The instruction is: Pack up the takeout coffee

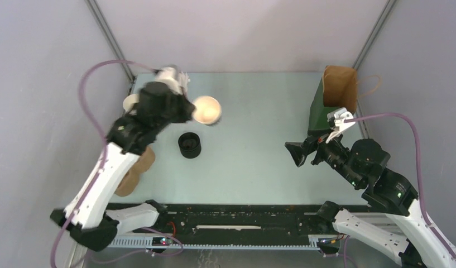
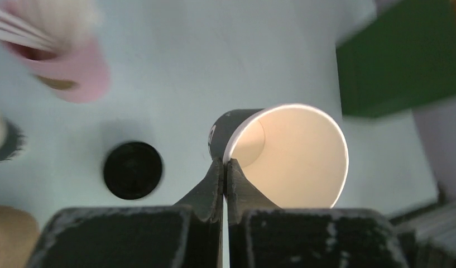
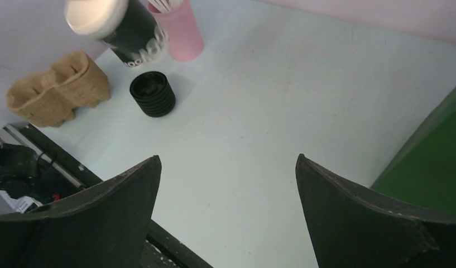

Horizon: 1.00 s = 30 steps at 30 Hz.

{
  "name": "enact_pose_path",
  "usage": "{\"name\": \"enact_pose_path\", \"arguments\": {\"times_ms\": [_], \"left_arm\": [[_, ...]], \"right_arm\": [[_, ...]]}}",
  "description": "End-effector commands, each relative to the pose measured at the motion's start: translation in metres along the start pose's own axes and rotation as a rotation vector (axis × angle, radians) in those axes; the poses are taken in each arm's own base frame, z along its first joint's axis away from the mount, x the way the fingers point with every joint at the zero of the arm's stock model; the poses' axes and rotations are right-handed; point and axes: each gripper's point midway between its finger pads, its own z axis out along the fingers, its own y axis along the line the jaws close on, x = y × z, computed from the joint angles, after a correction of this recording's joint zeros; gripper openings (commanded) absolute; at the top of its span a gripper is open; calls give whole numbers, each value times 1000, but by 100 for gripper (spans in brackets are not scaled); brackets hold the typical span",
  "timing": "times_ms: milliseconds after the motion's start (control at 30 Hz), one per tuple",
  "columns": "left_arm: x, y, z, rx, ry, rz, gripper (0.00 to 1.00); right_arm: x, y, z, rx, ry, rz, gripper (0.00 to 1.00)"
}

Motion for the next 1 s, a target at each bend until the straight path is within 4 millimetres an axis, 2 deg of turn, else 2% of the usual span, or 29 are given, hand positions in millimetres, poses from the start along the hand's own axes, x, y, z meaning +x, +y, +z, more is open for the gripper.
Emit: {"name": "enact_pose_path", "arguments": {"times_ms": [0,67,167,267,367,500,600,733,967], "left_arm": [[75,-39,38,47,153,204,0],[106,-58,59,85,217,193,0],[148,-92,79,156,318,219,0],[179,-124,96,214,384,238,0],[195,-145,104,279,428,205,0],[211,-140,116,234,451,203,0],[230,-141,120,238,476,195,0],[251,-133,124,204,513,199,0],[267,-118,126,172,528,215,0]], "right_arm": [[-6,-13,-18,45,6,-54,100],[-6,-15,-23,52,-1,-51,100],[-6,-19,-27,72,-6,-36,100],[-4,-21,-29,88,-6,-11,100],[-4,-22,-31,91,-23,21,100],[-6,-17,-31,65,-52,51,100],[-4,-16,-26,64,-40,40,100],[-1,-16,-19,71,-19,26,100],[6,-14,-14,65,0,31,99]]}}
